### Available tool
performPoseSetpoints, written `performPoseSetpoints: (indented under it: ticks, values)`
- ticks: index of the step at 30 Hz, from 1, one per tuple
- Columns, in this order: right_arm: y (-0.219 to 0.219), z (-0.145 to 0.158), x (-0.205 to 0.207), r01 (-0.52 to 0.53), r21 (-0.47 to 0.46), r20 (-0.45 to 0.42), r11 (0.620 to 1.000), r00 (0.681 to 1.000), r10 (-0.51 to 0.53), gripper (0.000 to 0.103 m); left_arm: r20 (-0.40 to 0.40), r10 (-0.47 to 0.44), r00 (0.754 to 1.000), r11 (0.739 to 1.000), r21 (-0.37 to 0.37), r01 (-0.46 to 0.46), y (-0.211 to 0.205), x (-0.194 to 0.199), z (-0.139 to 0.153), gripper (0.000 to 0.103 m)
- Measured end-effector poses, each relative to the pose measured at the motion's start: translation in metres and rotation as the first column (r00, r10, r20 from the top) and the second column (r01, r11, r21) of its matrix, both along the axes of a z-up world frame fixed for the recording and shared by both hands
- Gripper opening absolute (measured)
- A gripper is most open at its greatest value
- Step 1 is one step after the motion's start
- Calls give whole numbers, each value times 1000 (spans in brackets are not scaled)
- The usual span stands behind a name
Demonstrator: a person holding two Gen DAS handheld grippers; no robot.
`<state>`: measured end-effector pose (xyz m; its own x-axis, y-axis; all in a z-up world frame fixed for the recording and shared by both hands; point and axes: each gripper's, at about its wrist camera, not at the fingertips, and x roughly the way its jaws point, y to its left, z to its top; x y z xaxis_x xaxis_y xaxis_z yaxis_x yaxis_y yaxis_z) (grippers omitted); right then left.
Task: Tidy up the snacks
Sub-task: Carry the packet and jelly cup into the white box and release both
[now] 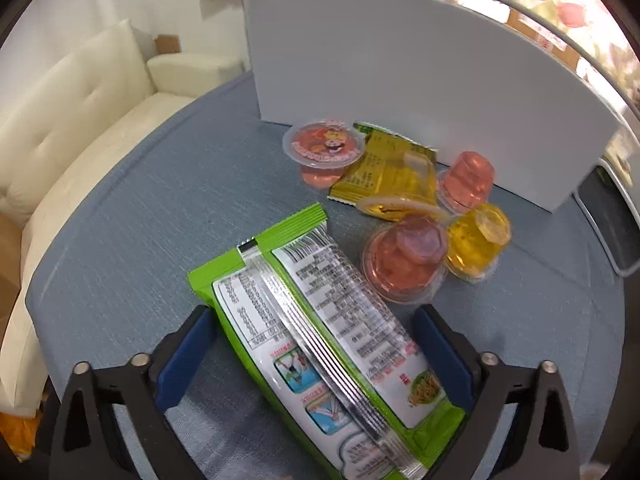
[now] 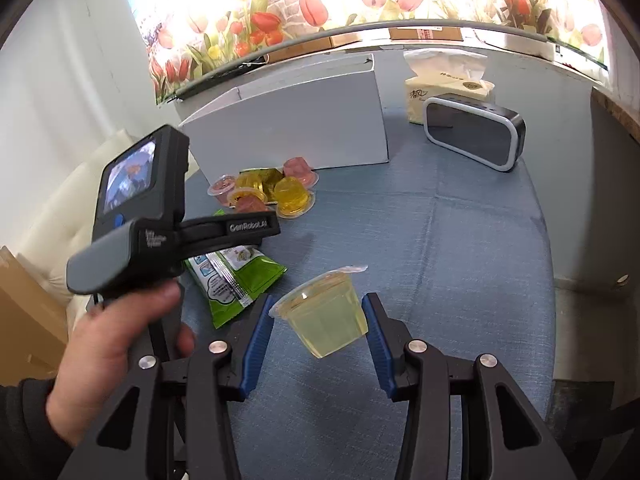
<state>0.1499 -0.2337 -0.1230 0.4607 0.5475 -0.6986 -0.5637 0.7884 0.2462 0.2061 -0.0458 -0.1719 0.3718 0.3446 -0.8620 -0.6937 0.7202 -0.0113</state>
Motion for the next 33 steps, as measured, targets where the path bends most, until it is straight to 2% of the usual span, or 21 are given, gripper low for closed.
performPoseSetpoints:
  ticks: [5, 9, 13, 15, 25, 33]
  values:
    - [-4, 0, -1, 12, 30, -9, 999, 1000, -12, 50, 0, -126, 992, 992, -23, 126, -5, -24, 5, 87]
    - [-1, 0, -4, 12, 32, -7, 999, 1000, -11, 50, 10, -277, 961, 959, -56, 278, -1, -34, 9, 82]
    - [7, 2, -7, 1, 35, -6, 999, 1000, -1, 50, 22, -411, 911, 907, -90, 412, 4, -51, 16, 78]
    - [14, 5, -8, -9, 31, 0, 999, 1000, 9, 50, 31, -453, 891, 888, -76, 454, 7, -59, 20, 78]
    - [58, 13, -9, -37, 33, 13, 999, 999, 36, 50, 100, -574, 813, 815, -34, 579, 41, -76, 47, 75]
    - [89, 26, 1, -51, 41, 24, 998, 998, 50, 50, 156, -613, 774, 784, -3, 621, 67, -68, 83, 75]
